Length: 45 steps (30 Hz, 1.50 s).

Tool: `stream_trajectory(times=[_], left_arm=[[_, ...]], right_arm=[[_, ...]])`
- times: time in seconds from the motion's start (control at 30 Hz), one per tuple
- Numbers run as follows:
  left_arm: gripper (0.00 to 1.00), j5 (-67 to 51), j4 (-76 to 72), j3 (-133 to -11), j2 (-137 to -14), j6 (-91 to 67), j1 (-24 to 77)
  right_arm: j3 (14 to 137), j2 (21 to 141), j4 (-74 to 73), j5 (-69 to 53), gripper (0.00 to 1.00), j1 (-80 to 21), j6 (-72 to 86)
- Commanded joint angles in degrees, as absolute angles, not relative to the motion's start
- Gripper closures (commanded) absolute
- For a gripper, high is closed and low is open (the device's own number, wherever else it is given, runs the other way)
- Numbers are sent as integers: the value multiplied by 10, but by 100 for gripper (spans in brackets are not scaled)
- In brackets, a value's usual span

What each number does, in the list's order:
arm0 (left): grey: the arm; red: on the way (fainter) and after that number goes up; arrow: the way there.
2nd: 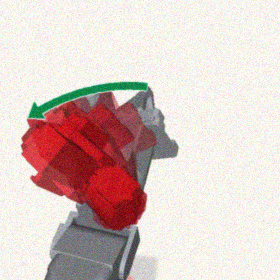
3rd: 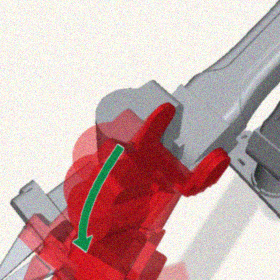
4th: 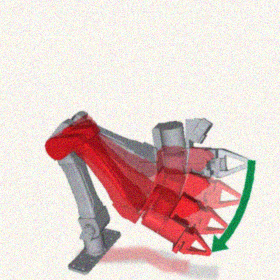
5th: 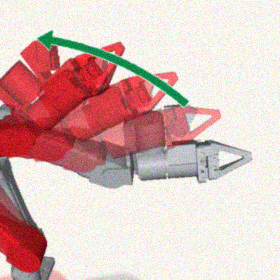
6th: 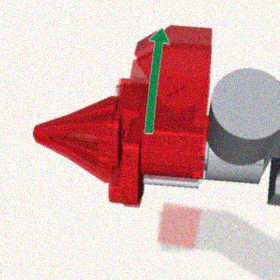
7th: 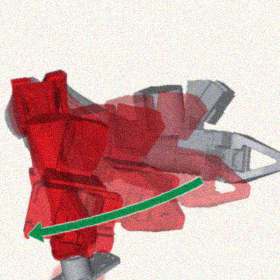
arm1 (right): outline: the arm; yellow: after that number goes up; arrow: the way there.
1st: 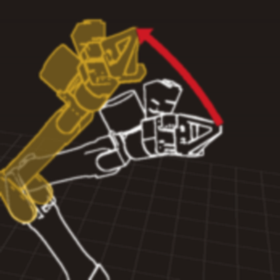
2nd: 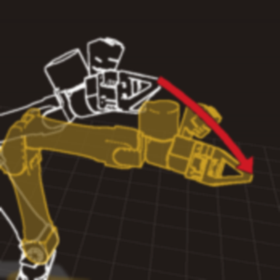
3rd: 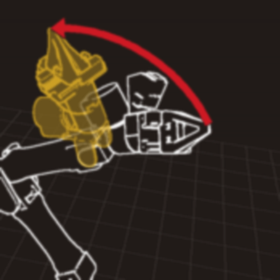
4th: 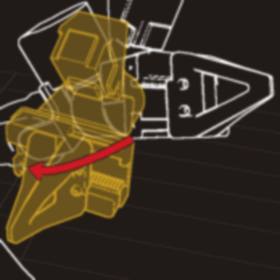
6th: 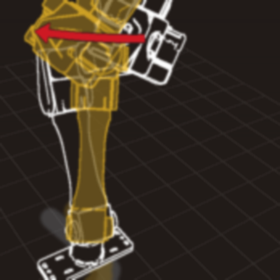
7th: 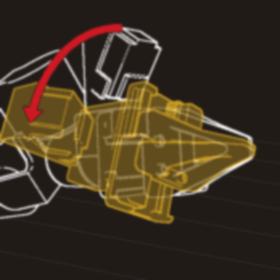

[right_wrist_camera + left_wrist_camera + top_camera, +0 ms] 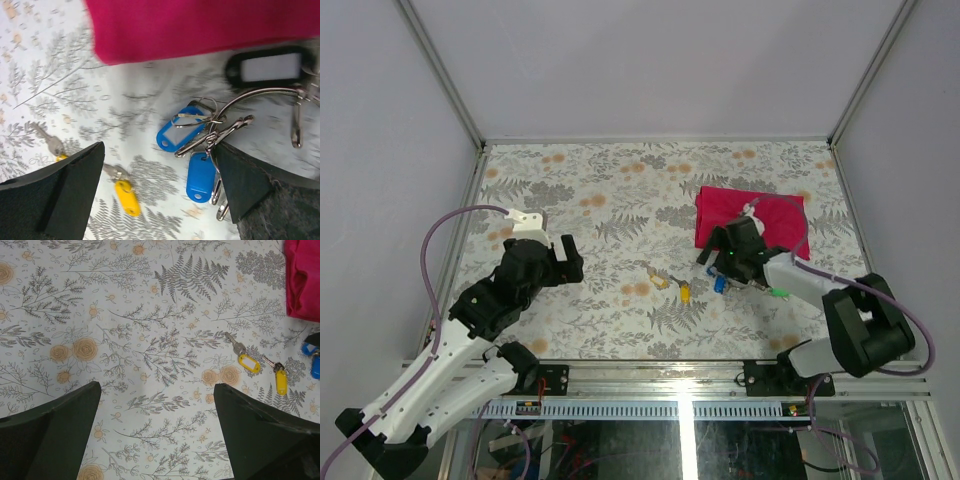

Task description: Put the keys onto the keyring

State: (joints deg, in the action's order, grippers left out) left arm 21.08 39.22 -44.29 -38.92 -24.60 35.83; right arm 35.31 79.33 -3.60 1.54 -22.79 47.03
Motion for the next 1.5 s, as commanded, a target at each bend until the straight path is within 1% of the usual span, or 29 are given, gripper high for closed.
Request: stream_trajectory(times=[0.0, 0.13, 0.23, 0.3, 0.43, 0.63, 0.7, 0.77, 0.87, 1.0, 1.13, 1.3, 1.47], left_arm=[[0, 224, 366, -444, -382, -245, 355], [0, 224, 367, -444, -384, -245, 355], [0, 223, 366, -443, -384, -246, 355], [0, 225, 366, -444, -384, -246, 355], [0, 223, 366, -443, -389, -245, 355], [0, 216, 364, -443, -395, -243, 355], [0, 216, 363, -442, -397, -241, 355], [0, 217, 362, -443, -402, -240, 355], [0, 212, 361, -444, -414, -238, 355], [0, 206, 361, -446, -427, -235, 355], [0, 207, 361, -446, -426, -236, 355], [0, 209, 361, -445, -421, -236, 355], [0, 207, 360, -444, -419, -236, 355]], right_arm=[[413, 884, -60, 38, 1, -296, 491], [481, 940, -67, 48, 1, -332, 479], [508, 938, -72, 55, 1, -336, 451], [510, 912, -69, 61, 1, -336, 416], [490, 819, -63, 63, 1, -336, 316], [474, 713, -161, 112, 0, -335, 222], [479, 699, -210, 132, 3, -331, 207], [489, 704, -267, 137, 5, -318, 204], [485, 718, -306, 104, 7, -279, 205], [457, 733, -283, 15, 8, -214, 195], [449, 750, -258, -36, 7, -205, 187], [447, 773, -242, -32, 7, -197, 191], [450, 802, -234, -4, 2, -194, 201]])
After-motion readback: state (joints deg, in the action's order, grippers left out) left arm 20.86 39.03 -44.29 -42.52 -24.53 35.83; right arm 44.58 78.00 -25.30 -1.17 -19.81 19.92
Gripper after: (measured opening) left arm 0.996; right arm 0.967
